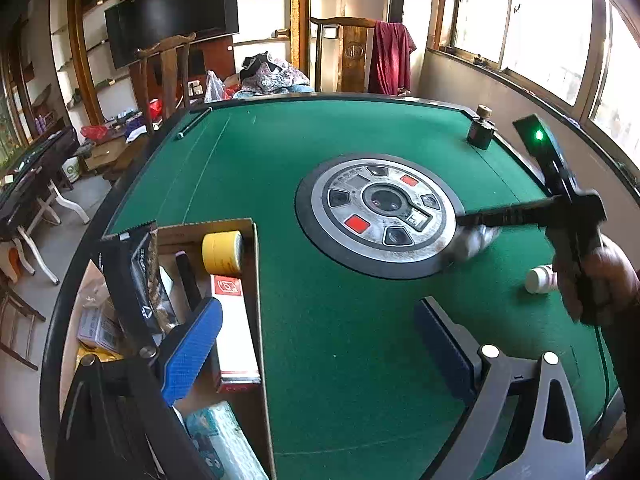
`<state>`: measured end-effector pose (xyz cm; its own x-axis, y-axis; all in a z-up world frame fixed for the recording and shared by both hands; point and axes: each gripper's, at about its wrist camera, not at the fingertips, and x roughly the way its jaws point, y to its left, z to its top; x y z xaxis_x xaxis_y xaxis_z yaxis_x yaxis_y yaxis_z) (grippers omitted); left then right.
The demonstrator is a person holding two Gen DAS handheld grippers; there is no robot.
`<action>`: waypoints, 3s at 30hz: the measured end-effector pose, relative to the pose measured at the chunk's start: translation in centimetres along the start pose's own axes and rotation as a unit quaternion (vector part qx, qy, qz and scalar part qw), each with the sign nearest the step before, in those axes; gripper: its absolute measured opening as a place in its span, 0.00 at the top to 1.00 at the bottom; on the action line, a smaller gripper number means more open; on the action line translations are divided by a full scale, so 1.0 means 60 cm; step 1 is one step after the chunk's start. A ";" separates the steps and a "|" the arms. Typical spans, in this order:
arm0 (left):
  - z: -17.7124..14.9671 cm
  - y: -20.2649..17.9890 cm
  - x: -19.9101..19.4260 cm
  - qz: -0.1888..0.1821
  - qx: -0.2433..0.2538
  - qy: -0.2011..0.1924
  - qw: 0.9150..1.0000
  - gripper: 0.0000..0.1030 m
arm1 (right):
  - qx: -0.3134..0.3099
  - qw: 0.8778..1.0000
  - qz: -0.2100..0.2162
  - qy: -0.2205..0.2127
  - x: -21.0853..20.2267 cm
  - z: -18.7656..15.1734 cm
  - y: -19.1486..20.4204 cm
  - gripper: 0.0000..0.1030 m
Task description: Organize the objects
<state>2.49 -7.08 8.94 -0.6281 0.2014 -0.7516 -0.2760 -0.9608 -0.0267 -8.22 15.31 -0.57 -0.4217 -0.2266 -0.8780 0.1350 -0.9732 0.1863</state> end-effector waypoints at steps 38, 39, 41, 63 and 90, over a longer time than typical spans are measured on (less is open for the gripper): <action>-0.032 -0.181 0.146 -0.111 0.131 0.075 0.982 0.68 | -0.034 0.997 -0.058 -0.033 -0.098 -0.154 -0.028 0.21; -0.032 -0.175 0.143 -0.114 0.121 0.075 0.983 0.68 | -0.039 0.997 -0.066 -0.031 -0.096 -0.157 -0.027 0.25; -0.029 -0.161 0.135 -0.123 0.100 0.077 0.984 0.68 | -0.047 0.995 -0.079 -0.025 -0.090 -0.162 -0.024 0.35; -0.104 -0.035 -0.043 -0.148 -0.004 0.007 0.989 0.68 | -0.030 0.995 -0.075 -0.053 -0.128 -0.197 0.057 0.35; -0.240 0.330 -0.118 0.011 -0.167 0.013 0.986 0.68 | -0.200 0.973 0.113 -0.038 -0.082 -0.187 0.494 0.34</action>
<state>11.95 -30.27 4.27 -0.6112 0.1795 -0.7709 -0.0055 -0.9749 -0.2226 7.93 -11.95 4.33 -0.4043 -0.4497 -0.7964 0.5632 -0.8085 0.1706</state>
